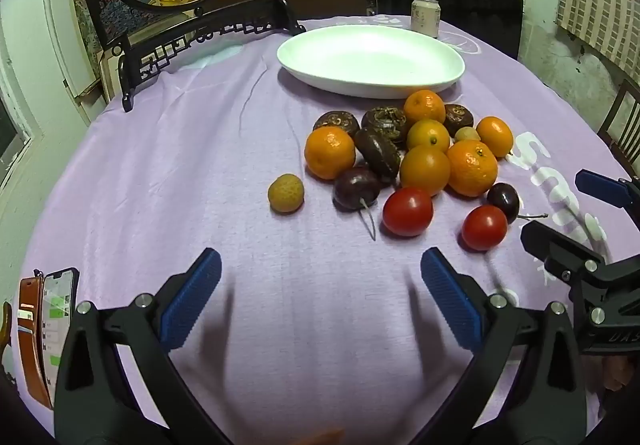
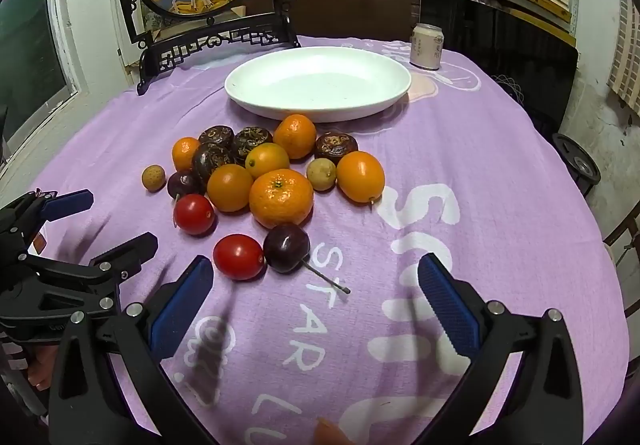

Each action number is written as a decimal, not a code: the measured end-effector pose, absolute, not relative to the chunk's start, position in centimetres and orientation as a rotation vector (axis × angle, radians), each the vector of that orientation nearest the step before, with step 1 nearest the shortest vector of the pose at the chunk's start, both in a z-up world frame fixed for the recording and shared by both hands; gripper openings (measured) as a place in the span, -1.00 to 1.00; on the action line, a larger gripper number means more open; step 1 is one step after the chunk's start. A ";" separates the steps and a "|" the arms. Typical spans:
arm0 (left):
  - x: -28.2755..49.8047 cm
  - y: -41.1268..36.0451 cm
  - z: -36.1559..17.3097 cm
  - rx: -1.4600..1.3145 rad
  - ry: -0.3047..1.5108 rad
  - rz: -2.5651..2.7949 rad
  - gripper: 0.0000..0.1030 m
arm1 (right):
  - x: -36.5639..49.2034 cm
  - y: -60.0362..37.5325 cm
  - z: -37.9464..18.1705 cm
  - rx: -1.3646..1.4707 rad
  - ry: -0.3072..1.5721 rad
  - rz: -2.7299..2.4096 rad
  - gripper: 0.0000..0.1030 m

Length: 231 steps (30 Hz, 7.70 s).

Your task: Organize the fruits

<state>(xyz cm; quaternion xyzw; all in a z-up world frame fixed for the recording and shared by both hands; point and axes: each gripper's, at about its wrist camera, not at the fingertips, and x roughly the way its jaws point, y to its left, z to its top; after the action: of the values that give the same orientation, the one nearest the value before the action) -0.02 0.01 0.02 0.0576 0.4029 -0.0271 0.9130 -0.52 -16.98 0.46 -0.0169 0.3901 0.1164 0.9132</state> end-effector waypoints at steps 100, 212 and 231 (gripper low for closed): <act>-0.3 -0.2 -1.1 0.115 0.892 -0.063 0.96 | -0.3 -16.3 0.1 -0.035 0.833 0.248 0.97; 0.7 -0.8 -1.1 0.077 0.938 -0.391 -0.37 | 4.2 -19.7 -1.4 0.280 0.984 0.510 -0.33; 0.1 -1.2 -0.4 0.119 0.888 -0.380 -0.38 | 3.9 -21.4 -1.2 0.385 0.976 0.543 -0.43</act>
<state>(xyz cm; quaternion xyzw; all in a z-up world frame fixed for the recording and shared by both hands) 0.10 -1.21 -0.44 0.0571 0.4269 -0.1826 0.8838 3.95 -21.40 -1.21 0.1815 0.4602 0.2560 0.8305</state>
